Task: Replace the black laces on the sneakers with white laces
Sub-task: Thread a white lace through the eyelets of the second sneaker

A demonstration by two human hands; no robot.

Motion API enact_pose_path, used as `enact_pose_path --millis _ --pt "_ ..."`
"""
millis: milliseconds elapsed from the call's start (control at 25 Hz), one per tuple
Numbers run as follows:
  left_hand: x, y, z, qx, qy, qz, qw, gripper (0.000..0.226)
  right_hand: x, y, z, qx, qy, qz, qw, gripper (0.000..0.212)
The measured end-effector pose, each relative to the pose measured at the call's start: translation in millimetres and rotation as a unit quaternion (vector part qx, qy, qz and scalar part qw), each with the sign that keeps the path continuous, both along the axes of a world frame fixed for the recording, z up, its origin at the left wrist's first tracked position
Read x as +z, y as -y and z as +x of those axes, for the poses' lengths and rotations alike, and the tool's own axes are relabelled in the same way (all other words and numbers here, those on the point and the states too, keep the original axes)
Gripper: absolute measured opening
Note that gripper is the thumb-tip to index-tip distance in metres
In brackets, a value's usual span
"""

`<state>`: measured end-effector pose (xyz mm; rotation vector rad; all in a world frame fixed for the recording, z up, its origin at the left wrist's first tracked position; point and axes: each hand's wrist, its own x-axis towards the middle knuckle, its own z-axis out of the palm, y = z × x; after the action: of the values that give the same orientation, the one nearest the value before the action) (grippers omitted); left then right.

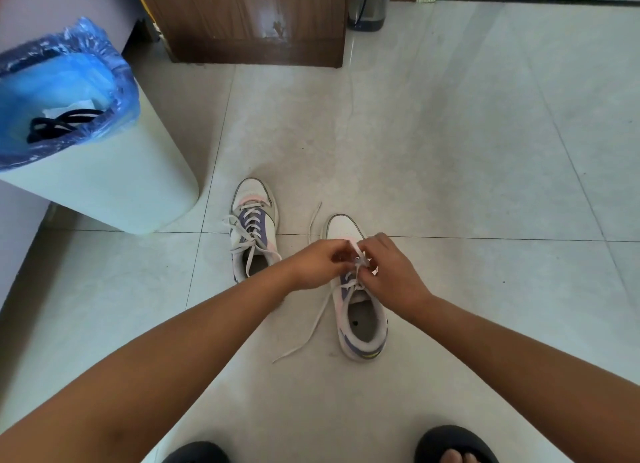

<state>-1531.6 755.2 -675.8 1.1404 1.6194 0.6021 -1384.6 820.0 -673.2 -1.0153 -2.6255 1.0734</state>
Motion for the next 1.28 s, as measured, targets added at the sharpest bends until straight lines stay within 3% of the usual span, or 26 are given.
enact_pose_path --millis 120,240,360,440,560,600,720,920,1000,1120,1160,1280 --pt "-4 -2 -4 0.009 0.04 -0.022 0.999 0.023 -9 2 4 -0.085 0.009 -0.098 0.992 0.012" --pt "-3 -3 -2 0.037 0.009 -0.049 0.998 0.012 -11 0 9 -0.129 0.015 -0.168 0.977 0.018" --pt "-1 -2 -4 -0.048 -0.109 -0.021 0.993 0.025 -9 -2 15 -0.143 0.017 -0.193 0.971 0.018" --pt "5 0 -5 -0.118 -0.226 0.008 0.967 0.021 -9 -4 20 -0.141 0.027 -0.212 0.967 0.018" --pt "6 5 -15 -0.107 -0.318 -0.003 0.942 0.021 -9 -8 29 -0.14 0.032 -0.251 0.957 0.017" --pt "4 6 -19 -0.076 -0.324 -0.011 0.943 0.02 -8 -8 31 -0.139 0.032 -0.261 0.955 0.018" --pt "2 11 -25 0.057 -0.221 -0.046 0.972 0.014 -7 -6 34 -0.13 0.025 -0.28 0.951 0.018" --pt "4 11 -19 0.08 -0.221 -0.037 0.971 0.015 -2 -5 35 -0.146 0.003 -0.296 0.944 0.019" --pt "1 10 -19 0.111 -0.198 -0.052 0.973 0.016 -1 -6 34 -0.198 -0.045 -0.358 0.912 0.021" --pt "-6 6 -16 0.069 -0.242 -0.095 0.963 0.015 5 -3 27 -0.264 -0.166 -0.544 0.779 0.032" --pt "-8 3 -14 0.04 -0.274 -0.112 0.954 0.016 7 -2 26 -0.271 -0.18 -0.562 0.761 0.033" --pt "-10 -2 -13 -0.025 -0.353 -0.141 0.925 0.019 8 4 28 -0.28 -0.174 -0.558 0.762 0.032"
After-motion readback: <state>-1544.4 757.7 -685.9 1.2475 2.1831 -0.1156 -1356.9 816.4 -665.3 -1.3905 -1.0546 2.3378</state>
